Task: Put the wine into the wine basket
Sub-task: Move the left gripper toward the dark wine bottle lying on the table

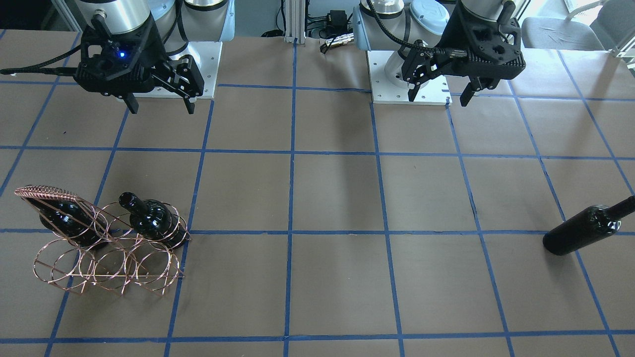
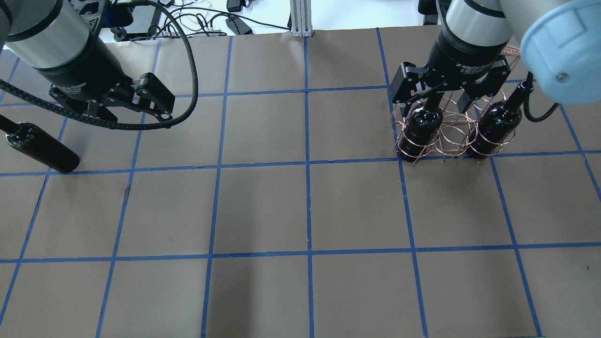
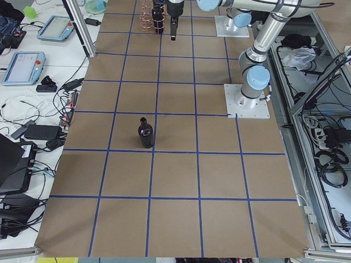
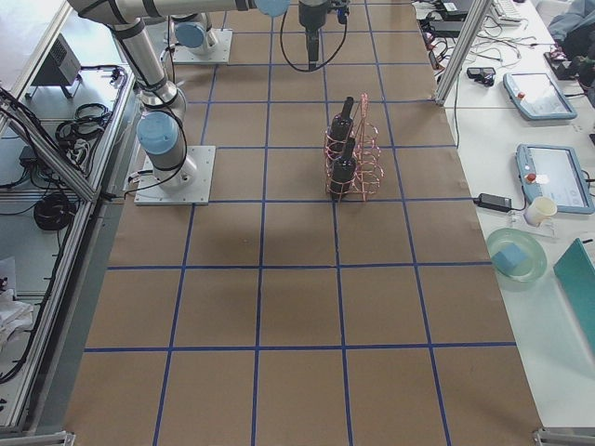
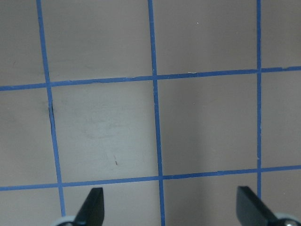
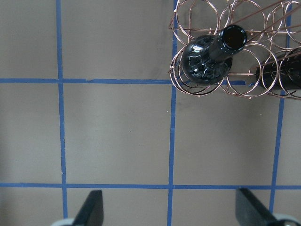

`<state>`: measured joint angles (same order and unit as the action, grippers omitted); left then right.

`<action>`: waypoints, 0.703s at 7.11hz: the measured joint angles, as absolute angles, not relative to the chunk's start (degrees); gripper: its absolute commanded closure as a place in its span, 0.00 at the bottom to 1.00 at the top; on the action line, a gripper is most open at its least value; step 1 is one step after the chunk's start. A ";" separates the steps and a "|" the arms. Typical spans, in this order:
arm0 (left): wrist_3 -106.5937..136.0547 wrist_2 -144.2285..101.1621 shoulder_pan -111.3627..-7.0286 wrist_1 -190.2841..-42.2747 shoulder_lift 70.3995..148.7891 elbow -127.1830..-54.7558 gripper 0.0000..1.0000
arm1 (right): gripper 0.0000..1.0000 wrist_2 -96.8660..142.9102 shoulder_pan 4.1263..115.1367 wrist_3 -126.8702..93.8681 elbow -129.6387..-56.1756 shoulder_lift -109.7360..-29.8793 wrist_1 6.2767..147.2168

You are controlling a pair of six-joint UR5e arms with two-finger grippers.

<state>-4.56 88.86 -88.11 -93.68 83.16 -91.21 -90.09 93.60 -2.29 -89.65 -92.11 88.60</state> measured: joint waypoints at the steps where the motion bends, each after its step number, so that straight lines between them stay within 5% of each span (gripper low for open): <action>1: -4.39 89.75 -88.19 -93.65 83.07 -91.22 0.00 | 0.00 -90.09 93.60 -2.29 -89.65 -92.11 88.60; 5: -4.46 91.17 -88.03 -93.54 83.05 -91.15 0.00 | 0.00 -90.05 93.60 -2.29 -89.65 -92.11 88.59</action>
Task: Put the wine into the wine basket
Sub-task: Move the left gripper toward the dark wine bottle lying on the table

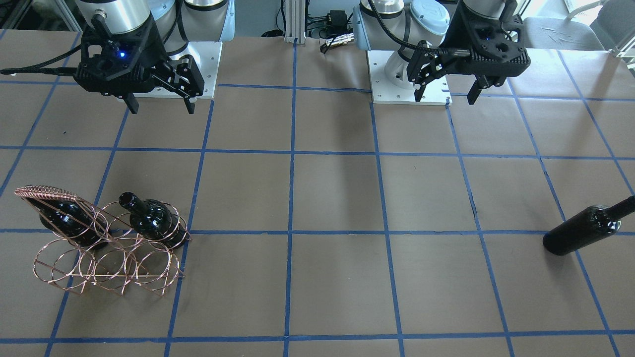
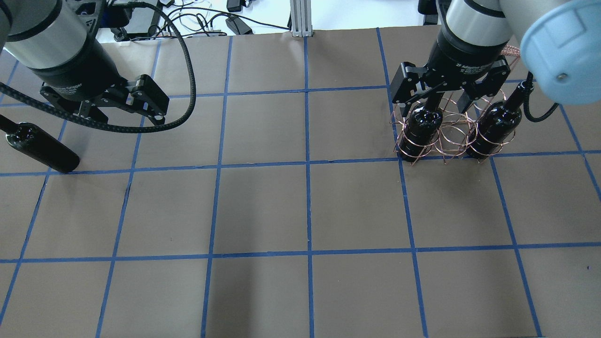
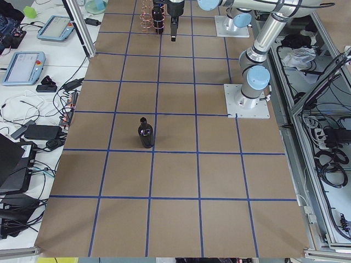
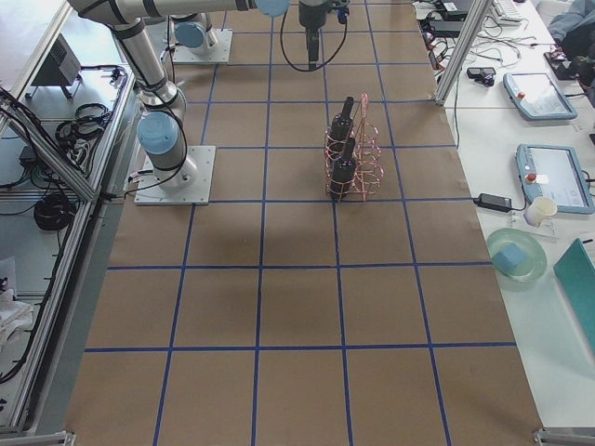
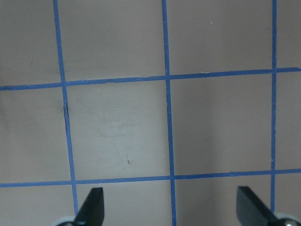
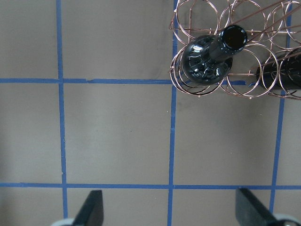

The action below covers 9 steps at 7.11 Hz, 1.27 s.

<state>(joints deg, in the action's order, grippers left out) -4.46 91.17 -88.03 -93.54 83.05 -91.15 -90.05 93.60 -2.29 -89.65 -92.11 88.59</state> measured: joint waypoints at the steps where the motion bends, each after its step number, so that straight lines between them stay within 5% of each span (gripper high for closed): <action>1: -4.53 91.12 -87.71 -93.53 83.07 -91.15 0.00 | 0.00 -90.04 93.60 -2.28 -89.65 -92.11 88.60; 9: -10.38 91.16 -80.16 -90.41 84.95 -91.11 0.00 | 0.00 -90.05 93.60 -2.28 -89.65 -92.11 88.53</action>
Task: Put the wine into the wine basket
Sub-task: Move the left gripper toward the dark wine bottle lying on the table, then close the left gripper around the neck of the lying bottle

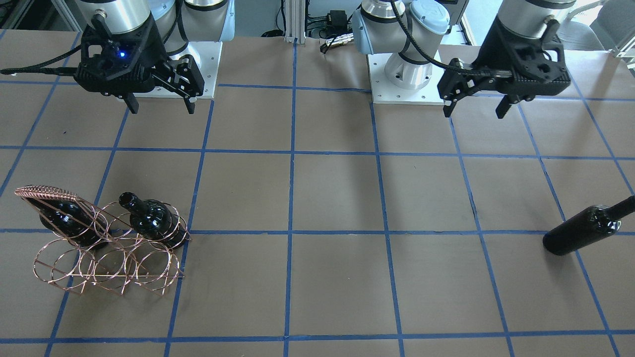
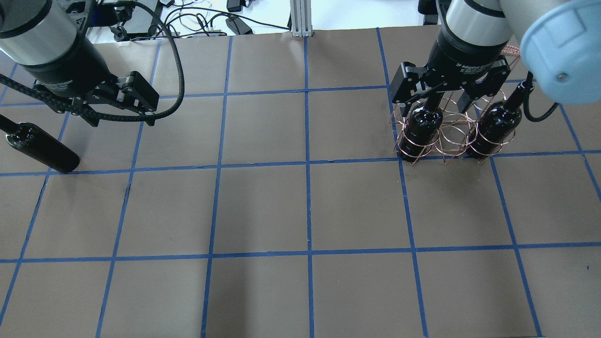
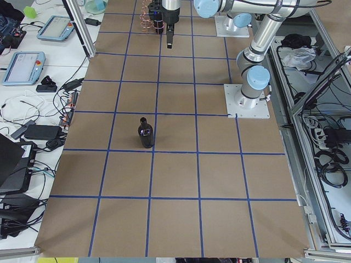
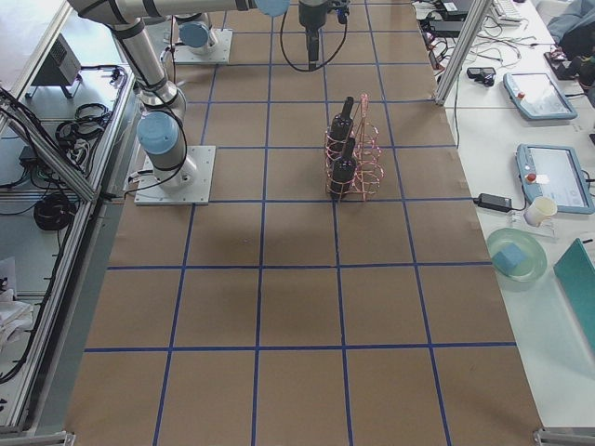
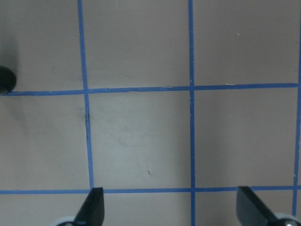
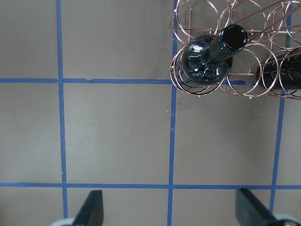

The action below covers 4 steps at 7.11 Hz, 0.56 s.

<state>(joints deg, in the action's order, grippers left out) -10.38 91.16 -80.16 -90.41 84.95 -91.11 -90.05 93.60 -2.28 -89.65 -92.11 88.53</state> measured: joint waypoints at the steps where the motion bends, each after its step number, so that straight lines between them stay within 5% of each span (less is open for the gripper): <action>1: -14.24 91.07 -75.39 -88.46 85.87 -90.87 0.00 | 0.00 -90.05 93.60 -2.30 -89.65 -92.11 88.53; 4: -21.01 90.68 -62.03 -80.73 90.66 -89.20 0.00 | 0.00 -90.04 93.60 -2.29 -89.65 -92.11 88.51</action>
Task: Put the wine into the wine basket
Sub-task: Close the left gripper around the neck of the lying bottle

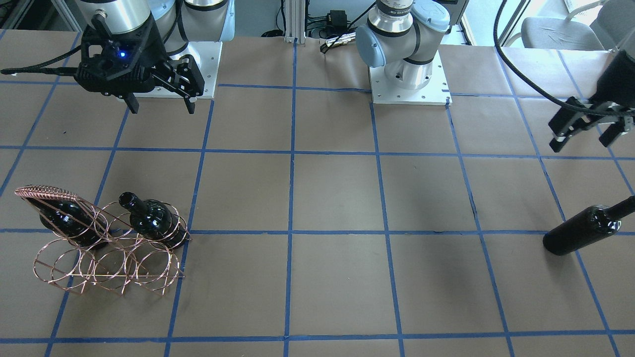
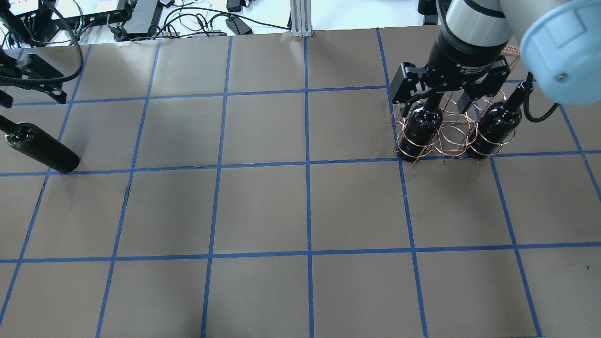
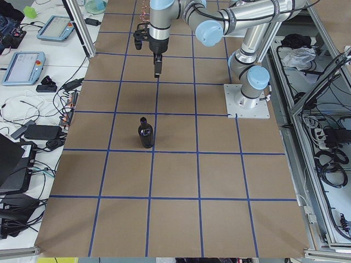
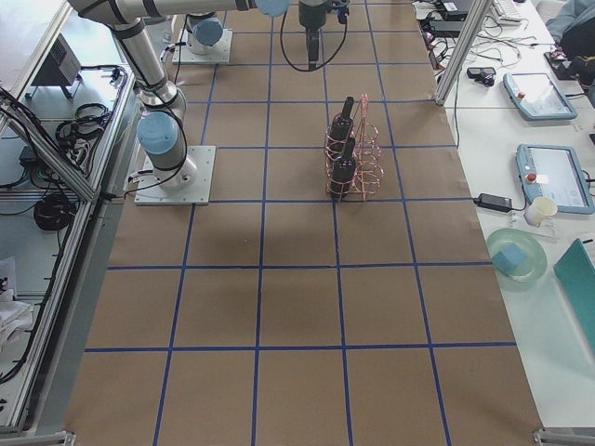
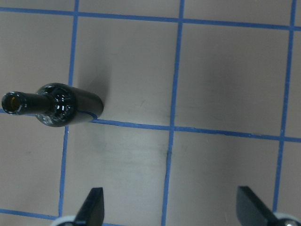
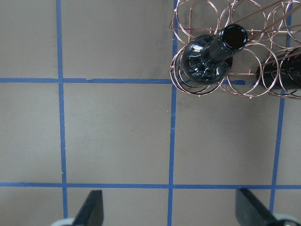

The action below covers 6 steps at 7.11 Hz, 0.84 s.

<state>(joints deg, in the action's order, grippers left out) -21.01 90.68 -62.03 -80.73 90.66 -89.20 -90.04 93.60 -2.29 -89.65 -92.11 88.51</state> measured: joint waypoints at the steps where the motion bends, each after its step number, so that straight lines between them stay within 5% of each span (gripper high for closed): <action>1: -23.23 90.55 -59.26 -79.58 92.90 -88.00 0.00 | 0.00 -90.05 93.60 -2.29 -89.65 -92.11 88.53; 6: -32.78 87.71 -52.11 -78.15 97.12 -87.38 0.00 | 0.00 -90.00 93.60 -2.31 -89.73 -92.11 88.55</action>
